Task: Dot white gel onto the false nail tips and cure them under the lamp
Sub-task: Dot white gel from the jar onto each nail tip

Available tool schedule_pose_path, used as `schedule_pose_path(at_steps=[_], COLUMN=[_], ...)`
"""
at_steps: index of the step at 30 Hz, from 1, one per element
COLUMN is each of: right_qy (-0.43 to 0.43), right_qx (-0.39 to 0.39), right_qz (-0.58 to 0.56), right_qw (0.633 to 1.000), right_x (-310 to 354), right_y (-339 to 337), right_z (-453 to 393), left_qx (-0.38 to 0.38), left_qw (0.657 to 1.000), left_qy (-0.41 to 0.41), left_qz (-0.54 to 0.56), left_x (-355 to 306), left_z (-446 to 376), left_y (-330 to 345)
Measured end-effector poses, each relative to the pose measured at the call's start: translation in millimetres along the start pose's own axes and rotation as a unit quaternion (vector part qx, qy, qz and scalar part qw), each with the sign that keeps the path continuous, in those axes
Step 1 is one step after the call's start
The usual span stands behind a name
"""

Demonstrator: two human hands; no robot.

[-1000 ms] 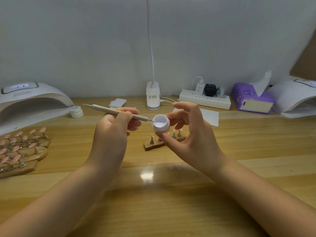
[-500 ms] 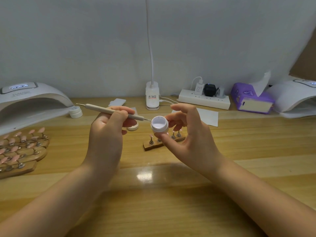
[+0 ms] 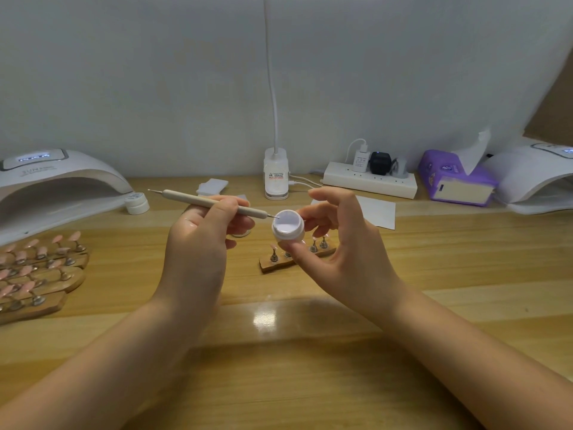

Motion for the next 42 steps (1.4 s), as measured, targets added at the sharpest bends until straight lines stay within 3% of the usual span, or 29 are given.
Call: schedule_pose_path(at_steps=[42], right_qy=[0.016], right_qx=[-0.014], right_qz=[-0.014], right_qw=[1.000], right_x=[-2.3], right_y=[-3.7], right_z=[-0.5], left_qx=[0.010], left_qw=[0.998], left_qy=[-0.045], left_qz=[0.039], left_x=[9.1], left_z=[-8.7], left_y=[-3.0])
Point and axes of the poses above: each hand's wrist, its own z-axis away from the middle knuckle, its own y-axis out of the palm, x = y × z, the point moved 1 cm from there along -z, towards the middle knuckle, and after that the axes turned 6 degrees about -z, right-handed, at the moved point
